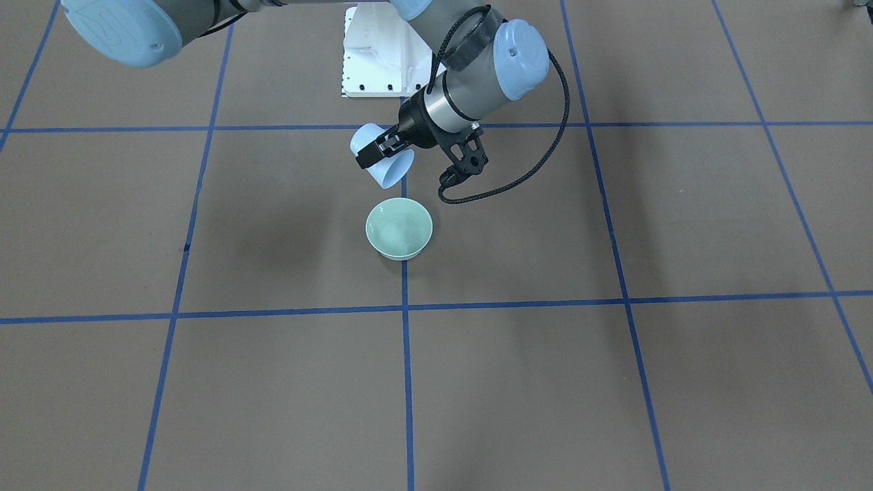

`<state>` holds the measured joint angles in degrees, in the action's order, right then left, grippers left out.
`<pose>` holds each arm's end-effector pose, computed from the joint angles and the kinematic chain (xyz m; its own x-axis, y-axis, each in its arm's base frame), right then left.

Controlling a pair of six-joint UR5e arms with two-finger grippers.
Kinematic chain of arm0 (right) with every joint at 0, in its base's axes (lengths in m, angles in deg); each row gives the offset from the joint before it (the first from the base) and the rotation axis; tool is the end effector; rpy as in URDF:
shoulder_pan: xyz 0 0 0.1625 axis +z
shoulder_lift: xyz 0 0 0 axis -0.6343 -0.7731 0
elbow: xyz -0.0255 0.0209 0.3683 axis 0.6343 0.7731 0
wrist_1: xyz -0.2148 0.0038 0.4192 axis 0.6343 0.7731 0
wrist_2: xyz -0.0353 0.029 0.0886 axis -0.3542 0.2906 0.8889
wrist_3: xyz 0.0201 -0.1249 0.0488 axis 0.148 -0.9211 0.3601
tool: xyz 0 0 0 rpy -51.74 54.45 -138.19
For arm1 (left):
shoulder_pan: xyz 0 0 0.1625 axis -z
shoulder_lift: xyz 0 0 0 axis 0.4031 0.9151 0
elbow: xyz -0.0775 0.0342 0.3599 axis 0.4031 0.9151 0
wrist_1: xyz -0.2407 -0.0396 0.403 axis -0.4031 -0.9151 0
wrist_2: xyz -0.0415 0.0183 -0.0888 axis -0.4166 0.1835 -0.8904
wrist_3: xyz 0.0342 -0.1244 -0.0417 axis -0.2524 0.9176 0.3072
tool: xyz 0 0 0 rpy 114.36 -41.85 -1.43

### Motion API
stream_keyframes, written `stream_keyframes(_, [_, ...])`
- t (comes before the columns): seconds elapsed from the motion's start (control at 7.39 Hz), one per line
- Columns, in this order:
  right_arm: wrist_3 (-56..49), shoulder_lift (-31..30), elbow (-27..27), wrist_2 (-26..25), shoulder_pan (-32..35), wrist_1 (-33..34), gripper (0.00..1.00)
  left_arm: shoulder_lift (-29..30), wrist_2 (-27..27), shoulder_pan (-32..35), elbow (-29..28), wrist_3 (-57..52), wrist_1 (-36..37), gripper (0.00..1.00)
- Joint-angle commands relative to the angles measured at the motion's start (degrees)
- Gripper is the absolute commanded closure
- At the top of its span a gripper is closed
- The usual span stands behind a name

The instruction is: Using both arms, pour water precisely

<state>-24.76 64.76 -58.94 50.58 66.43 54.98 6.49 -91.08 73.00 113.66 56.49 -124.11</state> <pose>-0.5897 -0.4182 0.0383 0.6807 -0.6938 0.2353 0.7080 0.7055 0.0322 -0.0997 -0.5014 0.5999 0.7315 0.0813 -0.6770 0.0074 0.9918 0.1272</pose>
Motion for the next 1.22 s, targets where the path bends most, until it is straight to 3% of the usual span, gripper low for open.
stream_keyframes(0.0, [0.1,-4.1,-9.6,0.2,2.1,-3.6,1.00,0.1,-0.1,0.0,0.0,0.1,0.0,0.00])
stream_keyframes(0.27, [0.1,-15.8,-25.0,0.1,5.3,-10.3,1.00,0.0,-2.5,0.0,0.1,0.1,-0.1,0.00])
stream_keyframes(0.54, [0.2,-29.8,-37.3,0.4,9.0,-23.5,1.00,0.1,-2.6,0.0,0.2,0.1,-0.3,0.00])
stream_keyframes(1.08, [14.8,-51.3,-47.7,-0.9,12.7,-48.5,1.00,0.3,-2.6,-0.1,0.3,0.2,-0.5,0.00])
